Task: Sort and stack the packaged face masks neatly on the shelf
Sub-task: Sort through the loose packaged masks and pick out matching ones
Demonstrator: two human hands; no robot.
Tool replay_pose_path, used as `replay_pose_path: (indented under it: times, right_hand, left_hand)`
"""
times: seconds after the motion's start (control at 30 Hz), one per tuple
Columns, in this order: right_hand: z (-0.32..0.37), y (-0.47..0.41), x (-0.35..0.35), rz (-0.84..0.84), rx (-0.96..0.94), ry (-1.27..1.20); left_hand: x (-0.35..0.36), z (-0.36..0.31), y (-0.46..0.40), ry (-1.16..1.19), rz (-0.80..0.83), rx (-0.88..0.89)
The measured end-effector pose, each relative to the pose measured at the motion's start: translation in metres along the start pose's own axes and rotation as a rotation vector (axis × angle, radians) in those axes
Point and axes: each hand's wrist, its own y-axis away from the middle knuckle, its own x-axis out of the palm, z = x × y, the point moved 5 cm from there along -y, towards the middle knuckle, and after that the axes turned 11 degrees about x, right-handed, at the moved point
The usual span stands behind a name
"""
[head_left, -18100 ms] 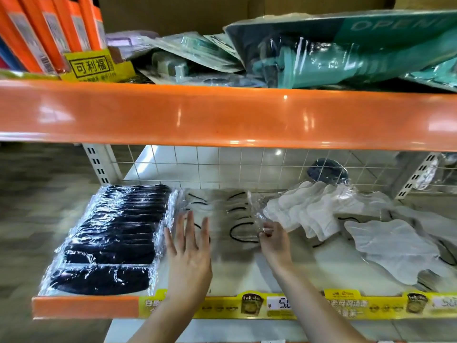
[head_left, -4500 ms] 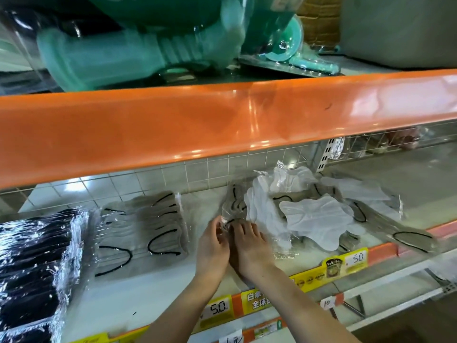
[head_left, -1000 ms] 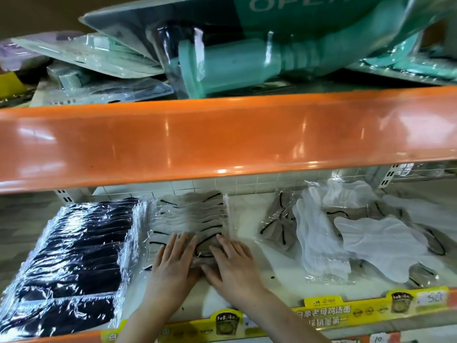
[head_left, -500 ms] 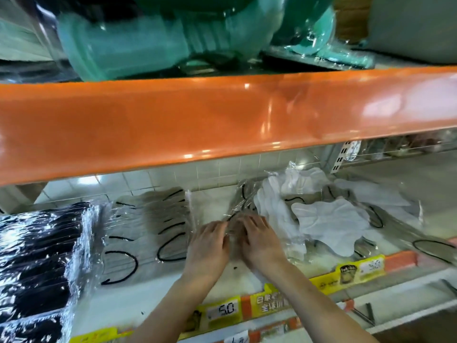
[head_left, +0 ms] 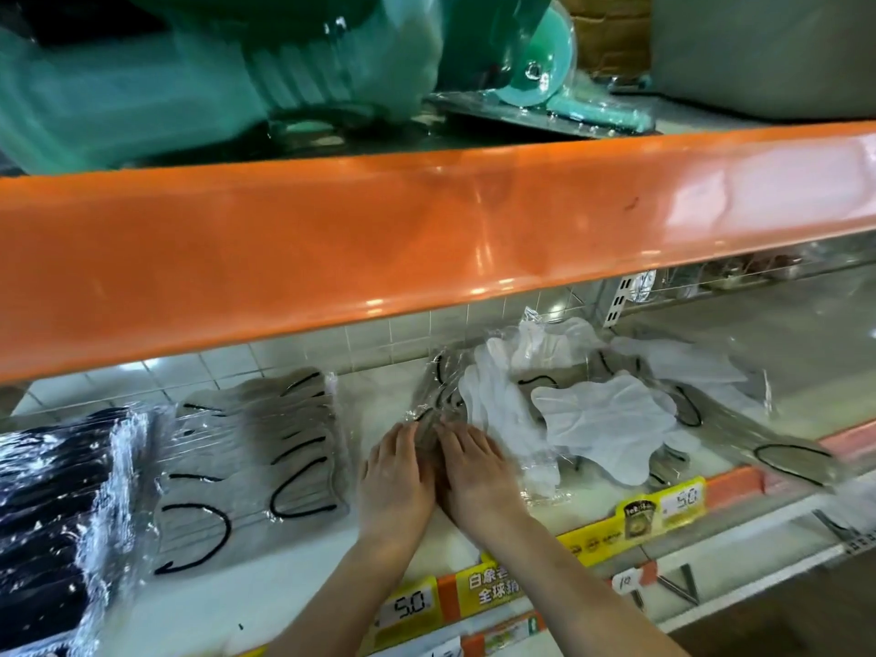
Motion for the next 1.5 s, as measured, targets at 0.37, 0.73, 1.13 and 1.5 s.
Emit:
replay_pose_path:
  times: [0.37,0.73,1.13,1.5]
  right_hand:
    - [-0.009,-0.002,0.002,-0.011,0.077,-0.028]
    - [-0.006,0.003,-0.038,-0.225,0.065,-0.554]
    - [-0.012,0.006,-0.047,-0.22,0.262,-0.843]
    - [0.02,-0.019,-0.015,0.269,0.491,-0.829]
  left_hand:
    - [-0.009,-0.012,0.009,0.417,-0.202,0.239]
    - [-0.011,0.0,-0.005,1.309,-0.157,-0.386]
    - [-0.038,0.048,0.001,1.422,-0.291,-0.625]
    - [-0.074,0.063,0.033,1.264,-0.352,-0.618]
